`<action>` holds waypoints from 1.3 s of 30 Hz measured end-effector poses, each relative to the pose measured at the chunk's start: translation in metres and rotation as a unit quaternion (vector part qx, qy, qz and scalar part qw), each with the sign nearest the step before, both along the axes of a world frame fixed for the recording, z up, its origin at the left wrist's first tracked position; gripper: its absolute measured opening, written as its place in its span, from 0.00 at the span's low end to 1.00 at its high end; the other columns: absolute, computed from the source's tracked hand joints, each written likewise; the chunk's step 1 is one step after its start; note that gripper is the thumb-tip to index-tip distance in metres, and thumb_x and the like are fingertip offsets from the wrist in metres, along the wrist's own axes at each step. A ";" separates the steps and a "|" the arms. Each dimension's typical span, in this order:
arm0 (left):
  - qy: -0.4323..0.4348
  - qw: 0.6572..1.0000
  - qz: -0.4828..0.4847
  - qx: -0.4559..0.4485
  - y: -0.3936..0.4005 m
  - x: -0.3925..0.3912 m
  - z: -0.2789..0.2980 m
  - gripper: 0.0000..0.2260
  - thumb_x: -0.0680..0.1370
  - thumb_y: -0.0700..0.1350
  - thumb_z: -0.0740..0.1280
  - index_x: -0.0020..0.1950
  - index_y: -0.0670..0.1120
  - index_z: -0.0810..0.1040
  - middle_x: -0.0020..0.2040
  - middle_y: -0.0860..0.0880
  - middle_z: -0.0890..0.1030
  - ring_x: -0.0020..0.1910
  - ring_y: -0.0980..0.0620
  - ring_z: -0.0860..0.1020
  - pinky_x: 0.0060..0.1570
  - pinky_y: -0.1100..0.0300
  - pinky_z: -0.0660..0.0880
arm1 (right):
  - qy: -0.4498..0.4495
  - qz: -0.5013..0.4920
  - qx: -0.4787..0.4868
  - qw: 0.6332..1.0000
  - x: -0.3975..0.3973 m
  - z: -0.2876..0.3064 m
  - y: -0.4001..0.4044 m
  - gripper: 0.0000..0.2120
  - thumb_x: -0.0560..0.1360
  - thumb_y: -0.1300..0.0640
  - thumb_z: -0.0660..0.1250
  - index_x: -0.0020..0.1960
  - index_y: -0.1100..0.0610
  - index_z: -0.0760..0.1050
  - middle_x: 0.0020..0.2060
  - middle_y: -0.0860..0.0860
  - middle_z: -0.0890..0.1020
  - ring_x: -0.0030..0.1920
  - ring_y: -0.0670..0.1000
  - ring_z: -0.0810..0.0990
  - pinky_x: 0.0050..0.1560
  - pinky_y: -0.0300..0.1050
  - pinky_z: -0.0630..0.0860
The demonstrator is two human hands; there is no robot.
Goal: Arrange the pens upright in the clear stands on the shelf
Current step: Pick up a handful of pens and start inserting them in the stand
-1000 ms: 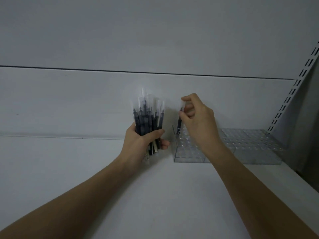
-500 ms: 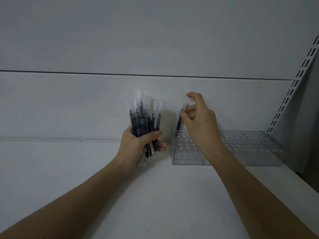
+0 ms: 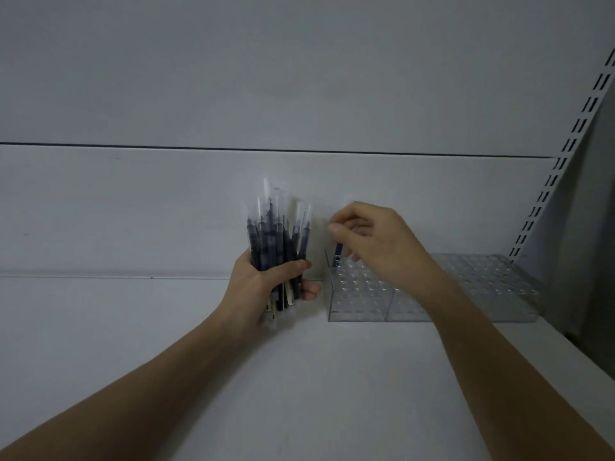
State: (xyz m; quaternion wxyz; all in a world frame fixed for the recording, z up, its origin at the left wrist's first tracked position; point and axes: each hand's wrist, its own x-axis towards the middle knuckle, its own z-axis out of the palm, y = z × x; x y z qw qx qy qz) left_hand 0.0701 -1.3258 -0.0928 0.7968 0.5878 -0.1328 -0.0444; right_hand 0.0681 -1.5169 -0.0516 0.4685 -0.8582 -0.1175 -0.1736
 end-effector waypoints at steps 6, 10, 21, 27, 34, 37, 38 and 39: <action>-0.006 1.000 -0.017 -0.010 -0.003 -0.003 0.001 0.09 0.73 0.31 0.69 0.53 0.33 0.78 0.42 0.38 0.82 0.37 0.38 0.83 0.34 0.54 0.80 | -0.010 0.079 0.145 0.986 -0.006 0.000 0.023 0.12 0.77 0.59 0.71 0.59 0.54 0.76 0.42 0.50 0.83 0.40 0.52 0.84 0.41 0.44 0.81; -0.012 1.000 -0.018 -0.006 -0.006 -0.002 -0.002 0.11 0.73 0.31 0.70 0.55 0.36 0.78 0.43 0.41 0.84 0.37 0.39 0.83 0.39 0.51 0.82 | -0.027 0.071 0.162 0.984 -0.008 -0.001 0.027 0.12 0.75 0.62 0.73 0.56 0.53 0.77 0.41 0.52 0.82 0.40 0.49 0.84 0.41 0.39 0.80; -0.012 1.000 0.004 0.023 -0.006 0.001 -0.006 0.12 0.74 0.30 0.70 0.57 0.33 0.77 0.42 0.40 0.84 0.40 0.37 0.84 0.40 0.52 0.82 | -0.043 0.012 0.168 0.985 -0.007 -0.005 0.031 0.12 0.77 0.59 0.71 0.58 0.50 0.75 0.44 0.52 0.81 0.41 0.48 0.84 0.45 0.44 0.83; 0.003 1.000 0.025 0.015 -0.006 0.003 -0.009 0.14 0.74 0.31 0.71 0.58 0.32 0.75 0.48 0.39 0.84 0.42 0.36 0.85 0.41 0.51 0.82 | -0.127 -0.064 0.260 0.955 -0.006 0.009 0.011 0.14 0.77 0.64 0.70 0.57 0.47 0.73 0.49 0.49 0.84 0.49 0.46 0.85 0.53 0.46 0.83; -0.012 0.998 0.034 0.043 -0.007 0.005 -0.014 0.12 0.74 0.32 0.72 0.57 0.33 0.77 0.45 0.42 0.84 0.39 0.40 0.84 0.43 0.50 0.82 | -0.209 -0.118 0.184 0.953 -0.001 0.006 -0.005 0.14 0.78 0.65 0.68 0.58 0.49 0.75 0.49 0.46 0.80 0.48 0.48 0.83 0.52 0.39 0.80; -0.018 0.999 0.022 0.039 -0.008 0.004 -0.014 0.12 0.74 0.31 0.71 0.56 0.32 0.77 0.45 0.43 0.84 0.38 0.41 0.83 0.41 0.52 0.81 | -0.206 -0.119 0.145 0.960 0.001 0.003 -0.005 0.14 0.78 0.64 0.68 0.58 0.48 0.75 0.49 0.44 0.80 0.48 0.45 0.83 0.50 0.31 0.76; -0.019 0.999 0.019 0.038 -0.008 0.003 -0.014 0.11 0.74 0.31 0.71 0.56 0.32 0.77 0.45 0.43 0.84 0.38 0.41 0.83 0.40 0.53 0.81 | -0.205 -0.119 0.140 0.961 0.002 0.002 -0.005 0.14 0.78 0.64 0.68 0.58 0.49 0.75 0.49 0.44 0.80 0.48 0.44 0.82 0.49 0.30 0.76; -0.021 0.999 0.017 0.038 -0.008 0.003 -0.014 0.11 0.74 0.31 0.70 0.56 0.32 0.76 0.46 0.43 0.84 0.38 0.41 0.82 0.39 0.53 0.81 | -0.203 -0.118 0.136 0.963 0.003 0.001 -0.006 0.14 0.78 0.64 0.69 0.59 0.49 0.76 0.49 0.44 0.80 0.48 0.44 0.82 0.49 0.29 0.75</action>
